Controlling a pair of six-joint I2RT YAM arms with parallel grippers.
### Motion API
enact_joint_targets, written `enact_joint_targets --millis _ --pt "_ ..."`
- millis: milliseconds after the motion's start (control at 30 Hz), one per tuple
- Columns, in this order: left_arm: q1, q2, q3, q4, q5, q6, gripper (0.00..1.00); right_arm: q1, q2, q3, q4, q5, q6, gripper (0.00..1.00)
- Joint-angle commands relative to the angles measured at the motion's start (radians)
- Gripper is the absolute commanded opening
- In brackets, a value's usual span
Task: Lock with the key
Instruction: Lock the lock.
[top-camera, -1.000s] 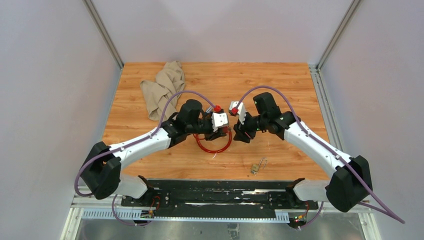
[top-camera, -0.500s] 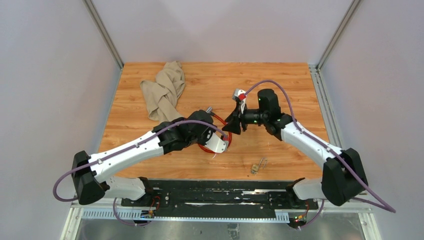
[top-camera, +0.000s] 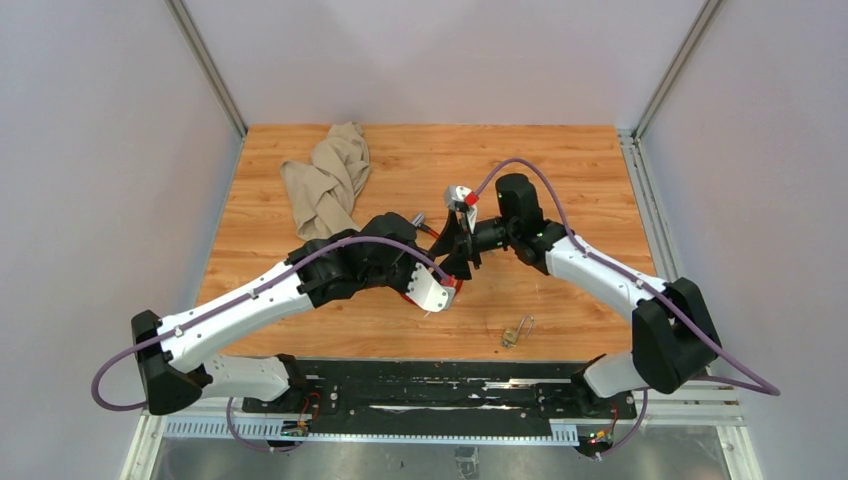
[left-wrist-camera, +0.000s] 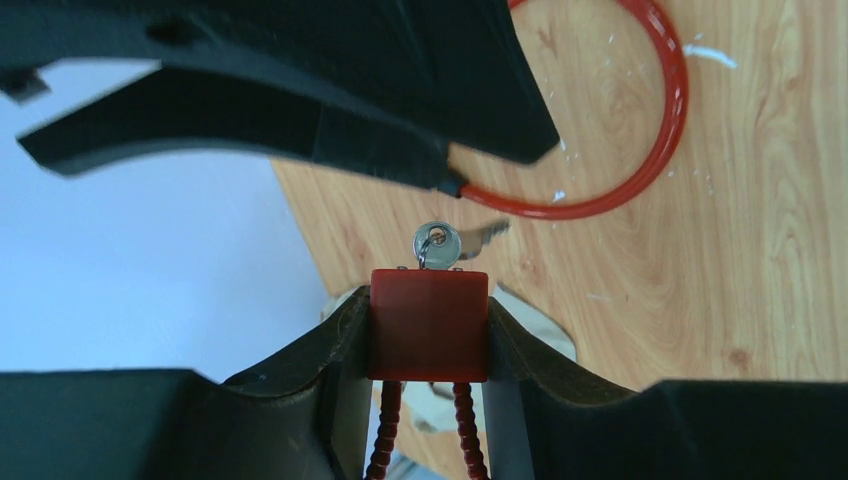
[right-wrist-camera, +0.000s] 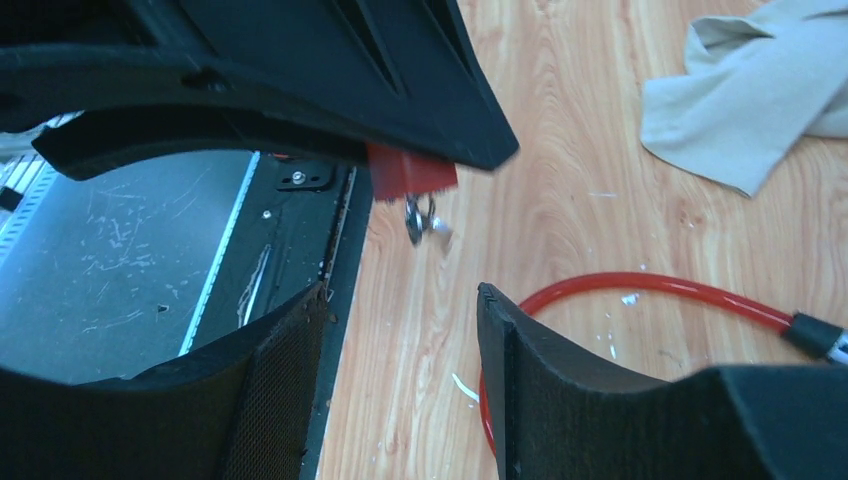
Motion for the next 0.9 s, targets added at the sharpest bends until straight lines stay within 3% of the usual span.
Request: enact_joint_targets --millis 0,367,633,733,800,867 --pt "-0.008 -0.019 0.036 -0.009 0.122 -0.017 0.0 0.041 0.022 0.054 -0.021 -0.061 -0.039 0.57" --pt "-0.006 -0.047 0.024 -0.012 0.174 -0.043 0.0 0.101 0.097 0.133 -0.084 -0.139 -0.081 0.55" --pt "-0.006 -0.072 -0.012 0.011 0.163 -0.038 0.0 0.112 0.145 0.166 -0.12 -0.156 -0.067 0.22" --pt "-0.007 -0.077 -0.034 0.029 0.153 -0.033 0.0 0.112 0.138 0.161 -0.111 -0.141 -0.047 0.16" --pt "-0.007 -0.079 -0.047 0.042 0.144 -0.032 0.0 0.112 0.131 0.16 -0.108 -0.105 -0.015 0.04" --pt "-0.007 -0.082 -0.056 0.057 0.135 -0.036 0.0 0.11 0.127 0.167 -0.115 -0.038 0.04 0.01"
